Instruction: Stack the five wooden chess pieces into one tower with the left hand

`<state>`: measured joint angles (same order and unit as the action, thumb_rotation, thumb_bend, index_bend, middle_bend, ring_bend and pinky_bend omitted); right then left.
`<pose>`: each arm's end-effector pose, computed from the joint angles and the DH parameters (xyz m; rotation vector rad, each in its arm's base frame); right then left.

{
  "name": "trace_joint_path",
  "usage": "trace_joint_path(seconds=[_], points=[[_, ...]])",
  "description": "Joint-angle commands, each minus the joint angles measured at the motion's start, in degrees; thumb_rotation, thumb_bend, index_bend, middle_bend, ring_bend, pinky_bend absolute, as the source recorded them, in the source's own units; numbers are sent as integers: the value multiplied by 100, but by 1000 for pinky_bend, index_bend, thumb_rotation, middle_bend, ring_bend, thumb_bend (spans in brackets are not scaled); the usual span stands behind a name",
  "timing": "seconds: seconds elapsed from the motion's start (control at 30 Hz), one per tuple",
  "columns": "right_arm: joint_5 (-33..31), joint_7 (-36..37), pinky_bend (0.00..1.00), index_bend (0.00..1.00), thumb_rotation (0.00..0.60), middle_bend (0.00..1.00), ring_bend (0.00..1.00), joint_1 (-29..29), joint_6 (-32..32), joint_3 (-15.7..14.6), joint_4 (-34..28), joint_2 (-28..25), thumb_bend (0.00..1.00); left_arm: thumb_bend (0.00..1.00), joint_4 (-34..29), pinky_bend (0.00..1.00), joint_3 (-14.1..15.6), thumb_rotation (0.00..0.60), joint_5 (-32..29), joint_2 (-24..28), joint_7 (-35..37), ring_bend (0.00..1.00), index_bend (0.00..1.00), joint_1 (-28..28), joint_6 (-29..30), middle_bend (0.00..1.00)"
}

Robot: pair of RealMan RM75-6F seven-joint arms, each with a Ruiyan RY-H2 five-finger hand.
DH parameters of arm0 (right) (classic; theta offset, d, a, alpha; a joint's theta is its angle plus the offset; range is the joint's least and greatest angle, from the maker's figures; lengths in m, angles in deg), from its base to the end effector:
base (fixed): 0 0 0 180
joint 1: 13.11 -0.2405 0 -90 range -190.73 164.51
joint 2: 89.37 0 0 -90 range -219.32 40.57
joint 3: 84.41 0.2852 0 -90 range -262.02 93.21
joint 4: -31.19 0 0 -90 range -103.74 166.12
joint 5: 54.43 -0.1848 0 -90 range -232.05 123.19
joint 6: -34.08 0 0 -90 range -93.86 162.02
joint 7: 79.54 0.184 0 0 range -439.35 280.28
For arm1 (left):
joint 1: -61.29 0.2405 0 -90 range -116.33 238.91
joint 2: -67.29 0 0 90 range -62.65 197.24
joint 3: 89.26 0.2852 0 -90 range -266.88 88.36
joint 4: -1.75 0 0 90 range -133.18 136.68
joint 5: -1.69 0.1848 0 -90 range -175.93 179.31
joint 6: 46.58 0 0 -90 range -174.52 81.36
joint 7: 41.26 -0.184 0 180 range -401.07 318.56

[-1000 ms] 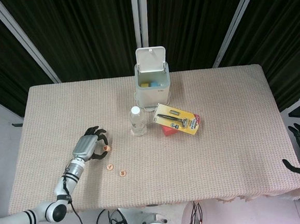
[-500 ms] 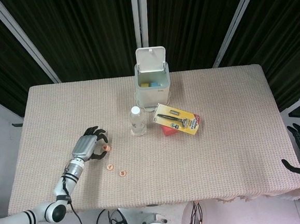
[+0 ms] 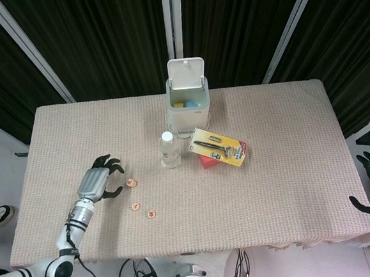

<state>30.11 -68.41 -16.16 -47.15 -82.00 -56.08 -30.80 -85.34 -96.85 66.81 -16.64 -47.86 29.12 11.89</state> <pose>-0.3625 -0.2094 0.2295 1.3506 -0.9896 0.8332 -0.2359 0.3582 0.0245 -1.6552 -1.2239 -0.9442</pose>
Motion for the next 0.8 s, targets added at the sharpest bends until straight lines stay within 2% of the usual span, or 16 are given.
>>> trace_joint_path(seconds=[0.03, 0.13, 0.27, 0.4, 0.57, 0.8], points=[[10, 0, 0, 0, 600, 0, 0, 2, 3, -10, -1, 10, 176, 286, -199, 0, 143, 600, 26, 209, -68, 0, 430, 280, 311, 162], [26, -14, 0, 0, 600, 0, 0, 12, -18, -18, -18, 22, 176, 286, -286, 0, 293, 600, 329, 312, 207, 0, 442, 489, 527, 149], [43, -67, 0, 0, 600, 0, 0, 28, -58, -22, -70, 15, 176, 286, -100, 0, 688, 600, 1432, 399, 1177, 0, 436, 674, 768, 107], [49, -142, 0, 0, 600, 0, 0, 37, -66, -33, -131, 3, 176, 286, 189, 0, 1006, 600, 2262, 369, 1576, 0, 429, 740, 1053, 99], [19, -241, 0, 0, 600, 0, 0, 37, -27, -47, -197, 5, 176, 286, 260, 0, 1160, 600, 2640, 232, 1435, 0, 426, 694, 1044, 97], [-49, -288, 0, 0, 600, 0, 0, 38, 24, -46, -189, 42, 176, 285, 434, 0, 1135, 600, 2618, 1, 1163, 0, 425, 571, 761, 97]])
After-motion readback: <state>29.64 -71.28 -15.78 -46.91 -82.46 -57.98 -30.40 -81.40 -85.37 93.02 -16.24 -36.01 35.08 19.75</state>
